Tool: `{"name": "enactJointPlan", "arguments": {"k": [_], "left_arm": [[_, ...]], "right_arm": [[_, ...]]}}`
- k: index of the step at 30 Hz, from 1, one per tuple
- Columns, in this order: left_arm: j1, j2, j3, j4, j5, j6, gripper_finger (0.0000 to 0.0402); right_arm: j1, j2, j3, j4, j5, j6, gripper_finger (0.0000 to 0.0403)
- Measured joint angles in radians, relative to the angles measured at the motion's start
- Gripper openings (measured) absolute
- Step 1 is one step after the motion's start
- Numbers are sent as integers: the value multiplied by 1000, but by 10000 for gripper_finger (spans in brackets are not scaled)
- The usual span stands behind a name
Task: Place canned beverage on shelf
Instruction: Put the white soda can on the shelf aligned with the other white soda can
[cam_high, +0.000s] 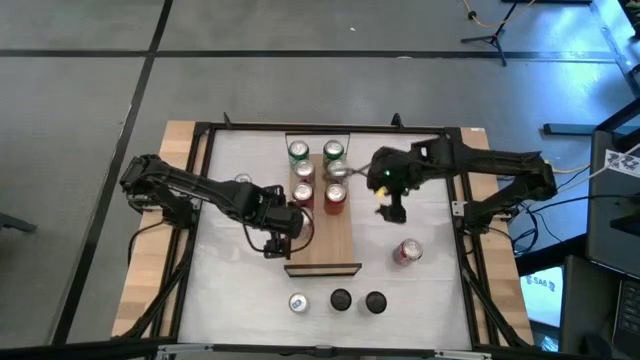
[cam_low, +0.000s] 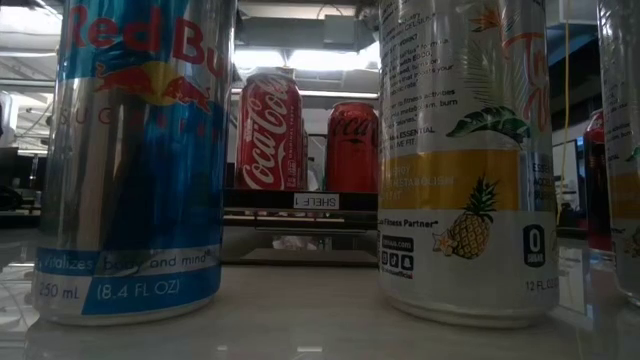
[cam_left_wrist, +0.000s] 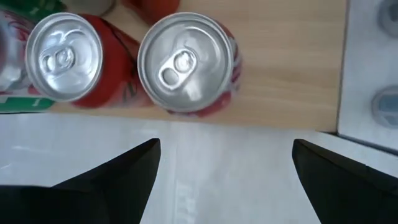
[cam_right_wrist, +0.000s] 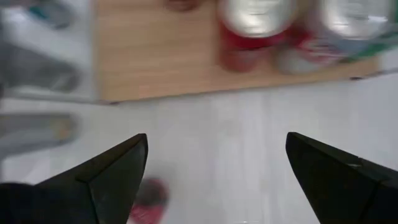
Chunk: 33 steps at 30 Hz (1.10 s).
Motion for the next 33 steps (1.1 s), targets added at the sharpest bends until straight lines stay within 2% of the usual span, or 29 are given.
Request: {"name": "enactJointPlan", "arguments": {"k": [8,15,19,23,27,33], "left_arm": [[-62,-48,0,-42,-85,-71,352],[-97,-49,0,-35,-98,-107,352],[-106,-49,0,-33,-99,-156,352],[-114,-49,0,-28,-99,-182,352],[-118,-49,0,-26,-98,-187,352],[-119,-49,0,-3,-99,-195,352]], "right_arm": [[208,-1,35,-146,-33,104,379],[373,-2,30,-243,35,246,379],[431,-2,30,-240,43,284,379],[469,-2,28,-242,96,318,379],[498,-23,-34,-238,87,329,379],[511,-121,-236,-146,76,417,379]]}}
